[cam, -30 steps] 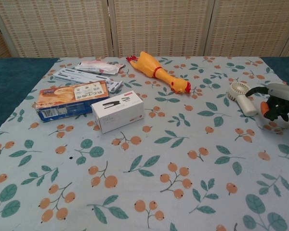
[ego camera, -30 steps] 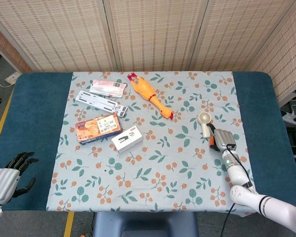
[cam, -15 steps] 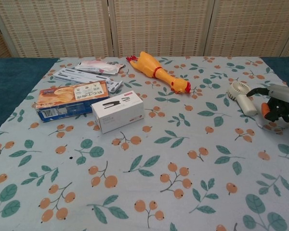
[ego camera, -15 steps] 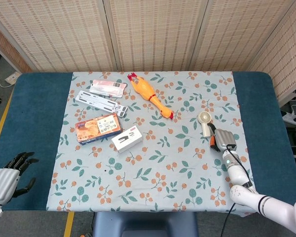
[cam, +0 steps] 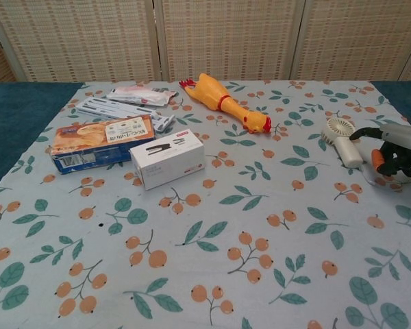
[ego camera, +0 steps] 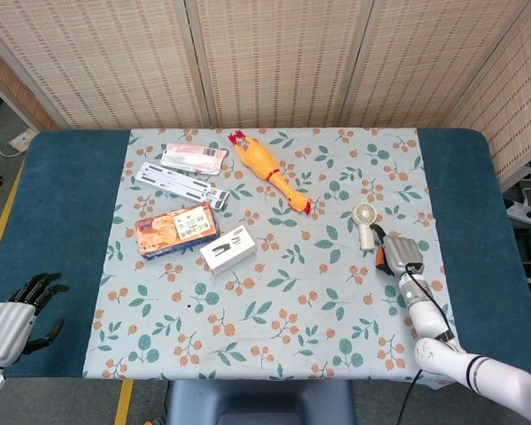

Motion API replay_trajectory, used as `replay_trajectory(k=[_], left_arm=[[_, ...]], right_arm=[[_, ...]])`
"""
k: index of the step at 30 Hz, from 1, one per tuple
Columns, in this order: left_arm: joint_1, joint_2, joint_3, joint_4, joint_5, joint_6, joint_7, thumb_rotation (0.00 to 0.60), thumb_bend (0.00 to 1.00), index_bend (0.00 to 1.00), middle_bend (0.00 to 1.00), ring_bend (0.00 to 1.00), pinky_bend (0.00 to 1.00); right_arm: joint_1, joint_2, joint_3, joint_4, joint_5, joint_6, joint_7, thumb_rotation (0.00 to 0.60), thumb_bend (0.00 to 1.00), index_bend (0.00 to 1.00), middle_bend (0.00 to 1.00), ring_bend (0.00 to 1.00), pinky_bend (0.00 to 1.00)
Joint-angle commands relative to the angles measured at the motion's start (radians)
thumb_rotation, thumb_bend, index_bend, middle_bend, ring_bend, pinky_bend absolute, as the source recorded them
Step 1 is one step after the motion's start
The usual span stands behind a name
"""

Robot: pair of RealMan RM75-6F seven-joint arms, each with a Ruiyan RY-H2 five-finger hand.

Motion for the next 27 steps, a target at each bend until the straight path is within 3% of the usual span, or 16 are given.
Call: replay_trajectory(k=[1,11,19,21,27], left_arm=[[0.001,0.001,0.001,-0.002,0.002,0.002,0.002,0.600,0.38,0.26,0.12,0.10,0.30],[-0.001,-0.003,0.000,0.003,0.002,-0.001,0.002,0.600,0.38,0.26,0.12,0.10,0.30],[0.000,-0.006,-0.001,0.003,0.001,0.001,0.009,0.600,0.38,0.26,0.13,0.10,0.30],[-0.001,-0.007,-0.002,0.003,0.000,0.000,0.014,0.600,0.38,0.26,0.13,0.10,0.30],[-0.010,-0.019,-0.003,0.009,-0.005,-0.018,0.032,0.600,0.38,0.26,0.13,0.10,0.30]], right_arm=[[-0.021,0.029,-0.014,-0.049,-0.032,0.051,-0.019,0.600,0.83,0.13,0.83,0.55,0.68],[-0.132,0.109,-0.083,-0.189,-0.213,0.280,-0.036,0.600,0.83,0.13,0.83,0.55,0.68],[-0.275,0.132,-0.155,-0.181,-0.462,0.535,0.091,0.600,0.81,0.15,0.82,0.47,0.69],[-0.309,0.131,-0.172,-0.158,-0.514,0.590,0.127,0.600,0.77,0.15,0.78,0.43,0.68],[-0.401,0.127,-0.191,-0.097,-0.610,0.738,0.193,0.600,0.56,0.14,0.50,0.31,0.66]])
